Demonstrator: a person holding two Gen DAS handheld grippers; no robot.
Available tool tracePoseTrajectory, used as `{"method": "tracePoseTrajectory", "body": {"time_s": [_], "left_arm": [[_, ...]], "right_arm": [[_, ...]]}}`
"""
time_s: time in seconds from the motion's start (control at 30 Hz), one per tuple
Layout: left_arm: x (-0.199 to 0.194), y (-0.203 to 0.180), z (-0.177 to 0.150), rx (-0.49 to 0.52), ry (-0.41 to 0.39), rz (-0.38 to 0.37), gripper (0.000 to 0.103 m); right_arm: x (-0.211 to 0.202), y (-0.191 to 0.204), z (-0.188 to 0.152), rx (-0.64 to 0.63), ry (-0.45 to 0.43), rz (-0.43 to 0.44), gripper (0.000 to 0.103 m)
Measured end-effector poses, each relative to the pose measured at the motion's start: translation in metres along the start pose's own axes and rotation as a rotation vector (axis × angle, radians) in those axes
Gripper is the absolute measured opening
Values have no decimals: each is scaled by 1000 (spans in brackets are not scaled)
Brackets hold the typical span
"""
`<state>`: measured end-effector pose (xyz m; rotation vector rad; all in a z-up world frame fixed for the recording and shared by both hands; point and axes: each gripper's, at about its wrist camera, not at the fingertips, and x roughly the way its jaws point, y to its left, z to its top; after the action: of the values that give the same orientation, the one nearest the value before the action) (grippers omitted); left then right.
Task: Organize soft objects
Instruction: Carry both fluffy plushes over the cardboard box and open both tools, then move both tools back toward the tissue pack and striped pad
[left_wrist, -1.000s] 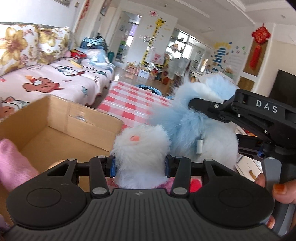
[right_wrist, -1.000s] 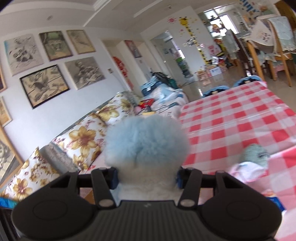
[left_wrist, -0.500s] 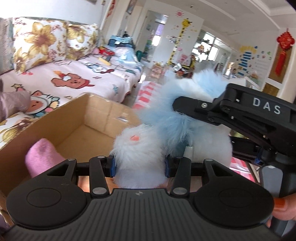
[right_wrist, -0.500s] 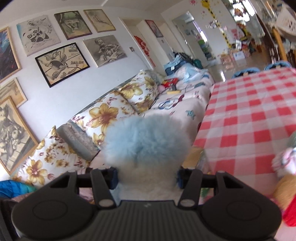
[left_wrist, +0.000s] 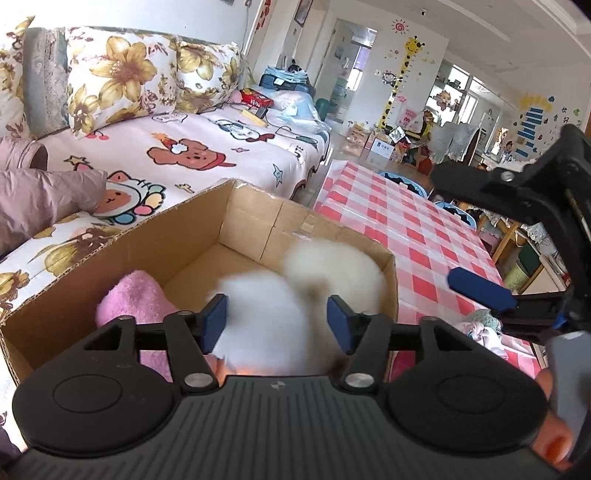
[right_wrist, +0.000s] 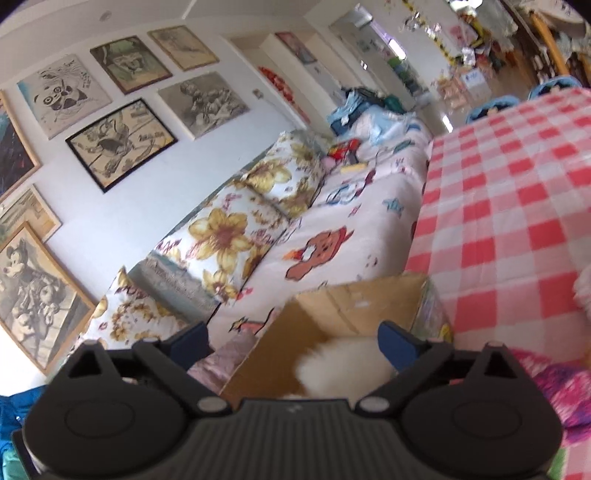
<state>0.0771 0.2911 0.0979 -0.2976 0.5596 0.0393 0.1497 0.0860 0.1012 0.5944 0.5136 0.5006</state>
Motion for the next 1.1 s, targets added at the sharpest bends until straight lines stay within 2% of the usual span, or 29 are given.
{"method": "tracePoseTrajectory", "body": {"time_s": [0.13, 0.33, 0.77, 1.1], "left_arm": [[-6, -4, 0, 32, -19, -10, 74], [-13, -8, -2, 70, -27, -29, 75], [-19, -22, -13, 171, -19, -81, 78], [-17, -29, -20, 239, 10, -123, 79]], "right_arm": [[-14, -6, 7, 15, -43, -27, 99], [-37, -12, 11, -33, -89, -94, 100], [-62, -34, 4, -81, -87, -223, 101], [-82, -46, 0, -125, -91, -280, 102]]}}
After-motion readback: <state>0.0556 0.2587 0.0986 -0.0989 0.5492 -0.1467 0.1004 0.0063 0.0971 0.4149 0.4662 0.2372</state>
